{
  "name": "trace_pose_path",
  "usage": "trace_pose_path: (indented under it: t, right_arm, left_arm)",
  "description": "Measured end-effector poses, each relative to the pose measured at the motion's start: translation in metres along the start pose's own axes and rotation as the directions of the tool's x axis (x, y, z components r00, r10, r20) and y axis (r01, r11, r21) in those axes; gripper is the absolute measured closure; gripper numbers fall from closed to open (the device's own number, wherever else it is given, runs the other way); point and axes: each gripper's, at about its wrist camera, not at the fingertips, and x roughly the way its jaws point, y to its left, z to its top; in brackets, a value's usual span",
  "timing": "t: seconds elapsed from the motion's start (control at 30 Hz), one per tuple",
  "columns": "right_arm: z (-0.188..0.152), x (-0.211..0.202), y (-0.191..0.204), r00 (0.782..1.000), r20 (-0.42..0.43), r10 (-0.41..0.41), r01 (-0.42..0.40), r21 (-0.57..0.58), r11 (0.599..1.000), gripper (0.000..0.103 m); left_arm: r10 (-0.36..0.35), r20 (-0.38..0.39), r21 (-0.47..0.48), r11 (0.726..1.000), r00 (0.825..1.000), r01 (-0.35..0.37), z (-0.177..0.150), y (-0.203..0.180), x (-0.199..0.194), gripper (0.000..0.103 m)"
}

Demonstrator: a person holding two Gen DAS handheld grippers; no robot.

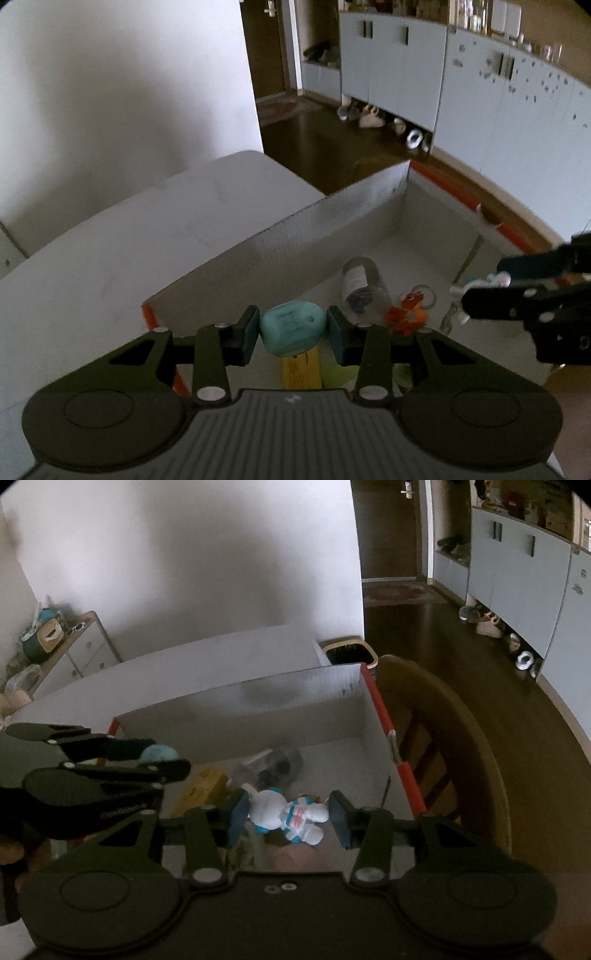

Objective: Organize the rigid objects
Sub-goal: 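Carry the teal soap with the left tool while the right carries the bunny into the box, then lower both items onto the box floor and open both tools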

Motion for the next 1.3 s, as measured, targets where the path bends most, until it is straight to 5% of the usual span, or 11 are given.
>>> trace_pose_path:
  t: [0.57,0.93,1.1,1.3]
  right_arm:
    - [-0.008,0.042,0.014,0.996,-0.093,0.005,-0.017,-0.130,0.991,0.056]
    - [-0.006,0.046,0.010,0.993,-0.113,0.011,-0.026,-0.126,0.992,0.054]
    - [-0.005,0.044,0.010,0.994,-0.108,0.016,-0.029,-0.116,0.993,0.042]
    - [-0.007,0.038,0.010,0.995,-0.099,0.015,-0.026,-0.118,0.993,0.040]
  left_arm:
    - [-0.020,-0.188,-0.057,0.998,0.982,0.009,0.004,0.002,0.060,0.064]
    - [-0.007,-0.198,-0.046,0.999,0.980,-0.002,0.005,0.003,0.060,0.064]
    - [0.008,-0.198,-0.036,0.999,0.980,-0.015,0.004,0.001,0.060,0.064]
    - [-0.009,-0.194,-0.055,0.999,0.981,-0.001,0.002,0.005,0.055,0.058]
